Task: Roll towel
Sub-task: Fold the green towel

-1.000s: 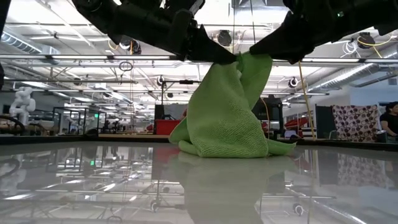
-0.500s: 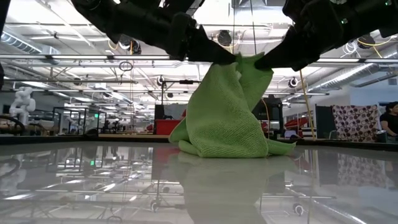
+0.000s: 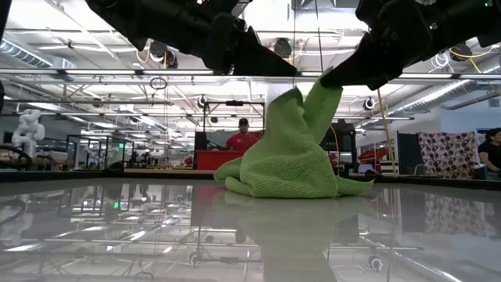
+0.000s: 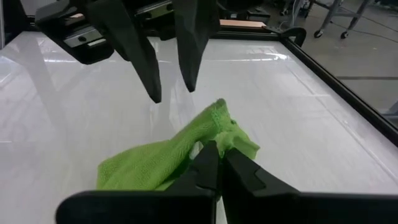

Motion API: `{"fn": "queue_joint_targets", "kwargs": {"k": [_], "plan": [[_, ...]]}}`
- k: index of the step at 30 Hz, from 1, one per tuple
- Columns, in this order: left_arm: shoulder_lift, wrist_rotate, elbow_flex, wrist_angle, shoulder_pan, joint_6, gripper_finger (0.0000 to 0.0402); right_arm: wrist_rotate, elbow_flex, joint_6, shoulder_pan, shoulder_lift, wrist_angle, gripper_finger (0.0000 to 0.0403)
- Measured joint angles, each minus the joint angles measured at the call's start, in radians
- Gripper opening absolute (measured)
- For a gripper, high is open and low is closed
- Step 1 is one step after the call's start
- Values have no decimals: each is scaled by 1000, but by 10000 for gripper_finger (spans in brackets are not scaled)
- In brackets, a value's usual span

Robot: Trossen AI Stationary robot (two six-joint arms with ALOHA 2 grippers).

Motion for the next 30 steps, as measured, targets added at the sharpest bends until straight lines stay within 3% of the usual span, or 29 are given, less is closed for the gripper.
{"fn": "queue_joint_targets", "kwargs": {"k": [10,15,30], "plan": [[0,-115,0,-14,-1,93,114,-1,0,27,0,0,-2,0],[0,-117,0,-15,7,107,114,-2,0,34,0,0,-3,0],[0,84,1,-81,113,18,114,-23,0,41,-4,0,-3,0]]}}
